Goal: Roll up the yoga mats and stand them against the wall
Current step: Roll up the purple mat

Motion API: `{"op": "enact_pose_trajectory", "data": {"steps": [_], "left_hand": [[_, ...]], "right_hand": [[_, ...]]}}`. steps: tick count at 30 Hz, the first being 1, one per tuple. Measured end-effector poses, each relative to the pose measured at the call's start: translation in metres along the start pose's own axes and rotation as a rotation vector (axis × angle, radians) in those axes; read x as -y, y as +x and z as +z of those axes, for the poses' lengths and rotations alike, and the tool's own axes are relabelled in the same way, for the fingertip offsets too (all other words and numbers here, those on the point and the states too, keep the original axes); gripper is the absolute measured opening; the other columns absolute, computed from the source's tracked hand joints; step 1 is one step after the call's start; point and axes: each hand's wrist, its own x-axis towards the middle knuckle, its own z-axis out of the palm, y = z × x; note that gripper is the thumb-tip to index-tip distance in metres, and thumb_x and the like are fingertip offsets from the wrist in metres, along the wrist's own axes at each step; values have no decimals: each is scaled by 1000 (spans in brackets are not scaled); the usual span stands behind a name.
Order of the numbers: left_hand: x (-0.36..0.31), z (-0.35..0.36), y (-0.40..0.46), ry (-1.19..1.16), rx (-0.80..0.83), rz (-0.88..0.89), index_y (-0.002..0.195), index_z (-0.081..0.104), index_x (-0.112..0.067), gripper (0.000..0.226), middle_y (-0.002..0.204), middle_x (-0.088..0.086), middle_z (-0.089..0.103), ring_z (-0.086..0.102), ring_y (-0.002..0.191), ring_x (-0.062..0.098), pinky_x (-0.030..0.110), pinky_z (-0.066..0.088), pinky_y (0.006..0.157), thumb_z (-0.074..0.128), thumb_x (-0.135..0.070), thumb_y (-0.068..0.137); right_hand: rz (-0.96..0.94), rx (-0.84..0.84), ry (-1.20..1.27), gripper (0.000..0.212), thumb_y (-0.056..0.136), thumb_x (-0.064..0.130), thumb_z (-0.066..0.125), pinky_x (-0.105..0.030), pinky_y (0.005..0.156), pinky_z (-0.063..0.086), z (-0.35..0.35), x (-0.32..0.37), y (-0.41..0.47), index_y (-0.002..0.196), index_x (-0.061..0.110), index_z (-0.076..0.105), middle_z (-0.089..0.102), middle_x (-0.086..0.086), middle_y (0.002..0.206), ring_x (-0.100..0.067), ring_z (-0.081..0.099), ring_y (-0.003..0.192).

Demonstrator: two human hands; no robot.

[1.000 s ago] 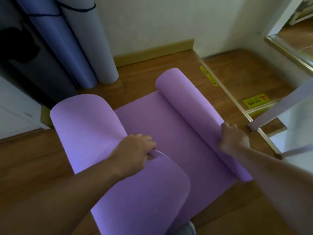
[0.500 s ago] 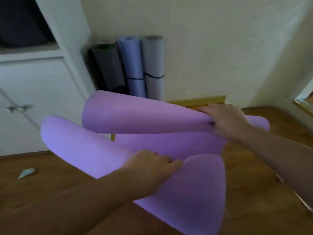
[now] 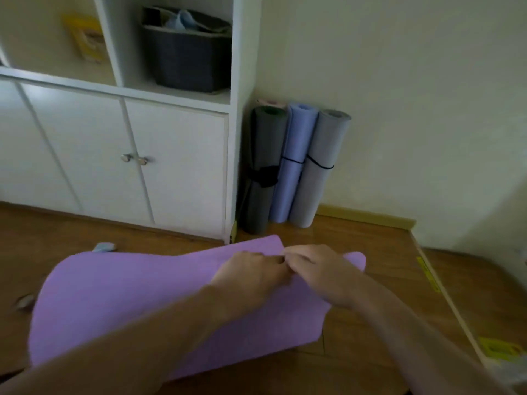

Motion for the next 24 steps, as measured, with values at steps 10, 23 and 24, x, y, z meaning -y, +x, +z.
{"op": "enact_pose_trajectory", "data": {"steps": [10, 23, 24], "left_hand": [[16, -24, -36, -177, 105, -257, 117, 51, -25, 47, 118, -1, 65, 62, 105, 23, 42, 50, 89, 47, -69, 100], [46, -43, -99, 33, 274, -475, 118, 55, -23, 53, 120, 5, 67, 65, 110, 31, 38, 39, 74, 66, -64, 87], [44, -45, -101, 10, 262, -500, 116, 58, -24, 49, 119, 5, 67, 65, 109, 30, 36, 39, 73, 68, -62, 86]], "right_hand": [[-140, -54, -621, 24, 99, 36, 64, -38, 73, 28, 35, -2, -8, 94, 29, 42, 64, 6, 102, -24, 60, 98], [-242, -233, -687, 78, 93, 53, 69, -40, 123, 19, 29, 7, -8, 155, 21, 34, 42, -1, 147, -26, 34, 139], [-307, -227, -724, 93, 87, 59, 71, -44, 125, 21, 42, 7, -7, 159, 18, 30, 39, -4, 148, -29, 33, 139]]}}
